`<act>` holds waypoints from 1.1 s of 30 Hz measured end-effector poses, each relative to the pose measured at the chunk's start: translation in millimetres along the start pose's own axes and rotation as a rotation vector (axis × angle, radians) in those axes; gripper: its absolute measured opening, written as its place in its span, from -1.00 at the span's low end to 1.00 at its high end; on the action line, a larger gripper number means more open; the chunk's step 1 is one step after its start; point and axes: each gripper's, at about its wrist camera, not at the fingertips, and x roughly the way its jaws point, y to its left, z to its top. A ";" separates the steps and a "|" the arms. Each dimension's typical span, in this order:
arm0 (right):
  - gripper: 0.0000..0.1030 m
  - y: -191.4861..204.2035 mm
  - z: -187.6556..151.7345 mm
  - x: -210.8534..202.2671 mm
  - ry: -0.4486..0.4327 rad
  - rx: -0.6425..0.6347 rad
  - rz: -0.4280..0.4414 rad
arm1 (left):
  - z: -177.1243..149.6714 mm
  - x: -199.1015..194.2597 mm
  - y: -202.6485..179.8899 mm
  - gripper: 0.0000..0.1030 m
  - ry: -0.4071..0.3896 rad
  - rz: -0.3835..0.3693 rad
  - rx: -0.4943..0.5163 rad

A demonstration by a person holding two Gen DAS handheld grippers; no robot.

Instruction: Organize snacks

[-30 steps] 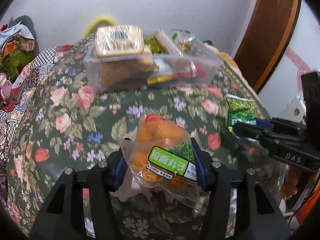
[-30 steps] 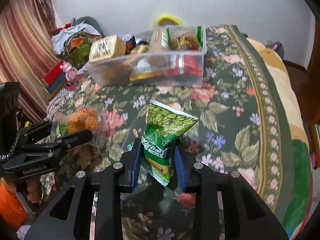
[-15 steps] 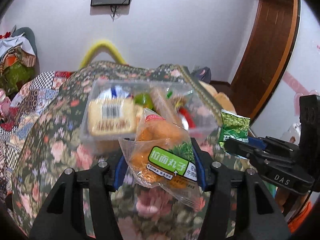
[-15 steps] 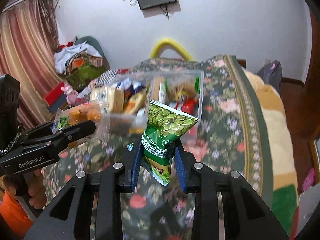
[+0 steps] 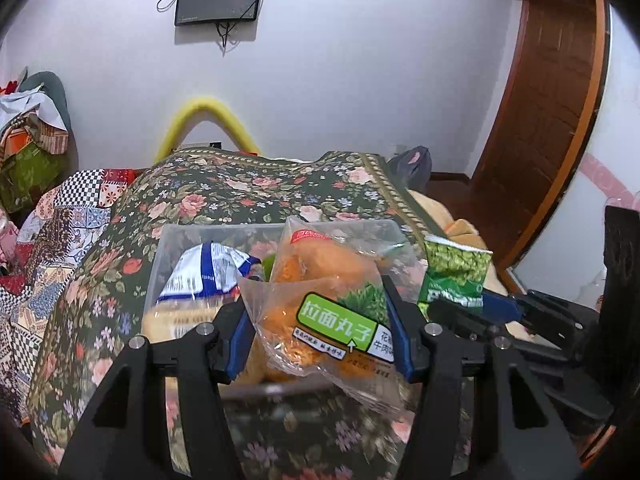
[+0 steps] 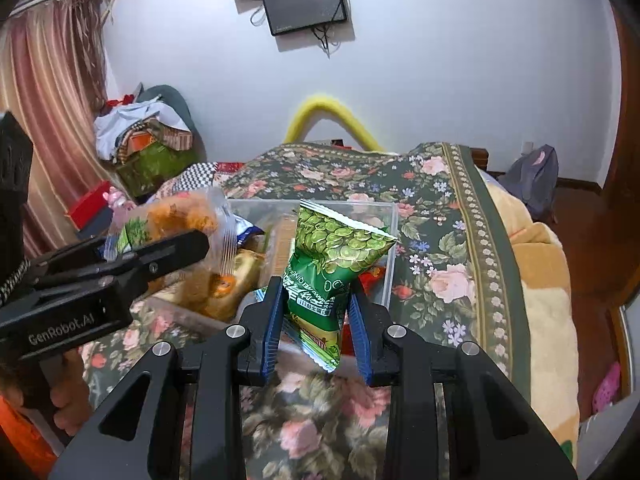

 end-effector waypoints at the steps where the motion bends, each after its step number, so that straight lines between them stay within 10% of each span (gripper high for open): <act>1: -0.45 -1.5 0.6 4.3 0.004 -0.001 -0.007 | 2.2 7.0 1.4 0.10 0.005 0.009 0.001; 18: -0.38 -1.4 2.6 25.8 0.058 -0.030 -0.033 | 3.3 15.5 10.1 0.15 0.005 0.018 -0.005; 33: -0.26 44.6 12.4 -148.5 -0.218 -0.032 0.019 | -1.7 -190.5 -6.3 0.15 -0.309 0.022 0.050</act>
